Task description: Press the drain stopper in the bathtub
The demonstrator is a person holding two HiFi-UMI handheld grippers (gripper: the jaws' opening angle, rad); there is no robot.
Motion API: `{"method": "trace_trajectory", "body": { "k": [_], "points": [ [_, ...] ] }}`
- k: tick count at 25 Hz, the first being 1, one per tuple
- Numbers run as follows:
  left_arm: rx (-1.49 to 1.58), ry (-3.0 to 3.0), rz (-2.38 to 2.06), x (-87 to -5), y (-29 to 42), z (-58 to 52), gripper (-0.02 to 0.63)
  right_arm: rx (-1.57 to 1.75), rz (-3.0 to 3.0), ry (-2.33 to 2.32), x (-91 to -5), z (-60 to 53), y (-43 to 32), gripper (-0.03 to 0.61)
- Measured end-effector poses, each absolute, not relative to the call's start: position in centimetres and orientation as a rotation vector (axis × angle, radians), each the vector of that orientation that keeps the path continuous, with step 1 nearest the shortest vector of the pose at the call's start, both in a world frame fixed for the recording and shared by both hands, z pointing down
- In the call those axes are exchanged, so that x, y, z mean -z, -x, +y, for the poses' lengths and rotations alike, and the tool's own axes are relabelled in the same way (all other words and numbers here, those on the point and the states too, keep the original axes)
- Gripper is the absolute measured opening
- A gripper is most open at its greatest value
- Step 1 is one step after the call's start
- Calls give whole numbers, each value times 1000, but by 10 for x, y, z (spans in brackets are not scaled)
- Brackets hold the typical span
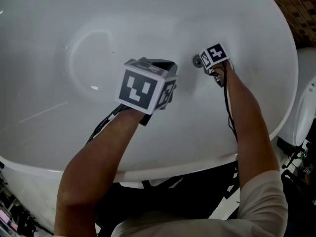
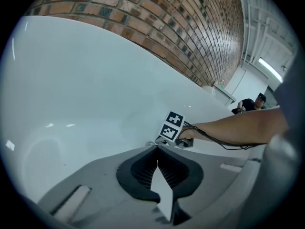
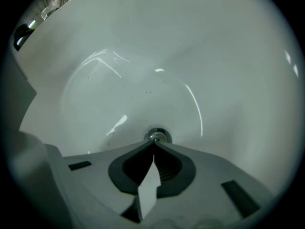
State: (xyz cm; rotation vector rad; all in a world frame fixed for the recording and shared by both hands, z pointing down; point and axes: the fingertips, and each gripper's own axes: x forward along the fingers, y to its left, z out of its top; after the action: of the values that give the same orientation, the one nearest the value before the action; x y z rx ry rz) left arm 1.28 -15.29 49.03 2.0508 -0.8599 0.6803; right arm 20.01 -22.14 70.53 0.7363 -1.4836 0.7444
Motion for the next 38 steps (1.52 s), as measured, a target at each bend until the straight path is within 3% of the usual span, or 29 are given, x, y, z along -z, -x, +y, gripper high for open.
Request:
{"method": "trace_trajectory", "body": {
  "k": [9,38],
  "points": [
    [-575,-2047,-1002,-402,22,-143,6,-749,-1591,-823,-597,-214,-158,15],
    [-403,-2243,-1097,-275,31,-110,6,-594,-1734,-999,-416,-198,-161,15]
  ]
}}
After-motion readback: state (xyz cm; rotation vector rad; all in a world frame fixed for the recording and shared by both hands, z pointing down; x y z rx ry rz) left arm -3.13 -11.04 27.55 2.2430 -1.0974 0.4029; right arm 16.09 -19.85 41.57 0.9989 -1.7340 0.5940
